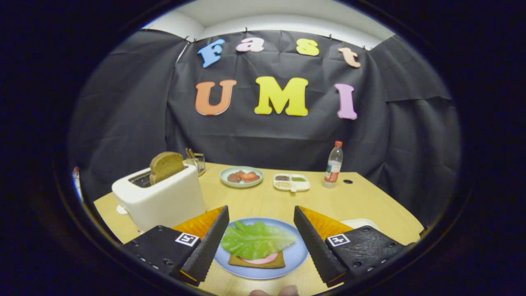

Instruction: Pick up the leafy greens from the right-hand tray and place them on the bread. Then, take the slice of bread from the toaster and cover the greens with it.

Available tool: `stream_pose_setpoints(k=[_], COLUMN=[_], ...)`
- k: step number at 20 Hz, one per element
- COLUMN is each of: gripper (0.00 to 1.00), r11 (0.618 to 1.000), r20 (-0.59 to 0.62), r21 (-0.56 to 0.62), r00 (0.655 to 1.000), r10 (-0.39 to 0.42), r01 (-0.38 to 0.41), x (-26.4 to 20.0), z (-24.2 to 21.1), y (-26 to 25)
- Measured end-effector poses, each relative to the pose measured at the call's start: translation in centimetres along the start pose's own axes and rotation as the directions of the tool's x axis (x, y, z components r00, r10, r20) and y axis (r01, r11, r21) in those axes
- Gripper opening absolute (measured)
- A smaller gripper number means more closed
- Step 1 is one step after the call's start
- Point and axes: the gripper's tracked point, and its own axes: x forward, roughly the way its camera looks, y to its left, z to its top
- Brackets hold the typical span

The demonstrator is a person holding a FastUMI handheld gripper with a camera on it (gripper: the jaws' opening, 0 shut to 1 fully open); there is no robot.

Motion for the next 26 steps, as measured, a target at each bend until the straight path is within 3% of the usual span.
stream_pose_setpoints(k=[6,11,16,21,24,26], gripper=[0.96,0.96,0.96,0.96,0.90,0.78], r11=[0.994,0.987,0.985,0.990,0.994,0.995], r20=[0.093,0.108,0.033,-0.054,-0.095,-0.125], r21=[0.112,0.127,0.115,0.080,0.076,0.069], r00=[0.996,0.990,0.992,0.991,0.992,0.989], r10=[-0.005,0.086,0.125,0.119,0.085,0.080], r01=[-0.005,-0.099,-0.128,-0.114,-0.078,-0.072], x=[-1.5,-1.2,1.7,5.4,7.8,8.9], z=[5.7,8.7,6.8,4.5,3.5,3.0], y=[3.3,10.5,17.0,20.0,20.2,20.4])
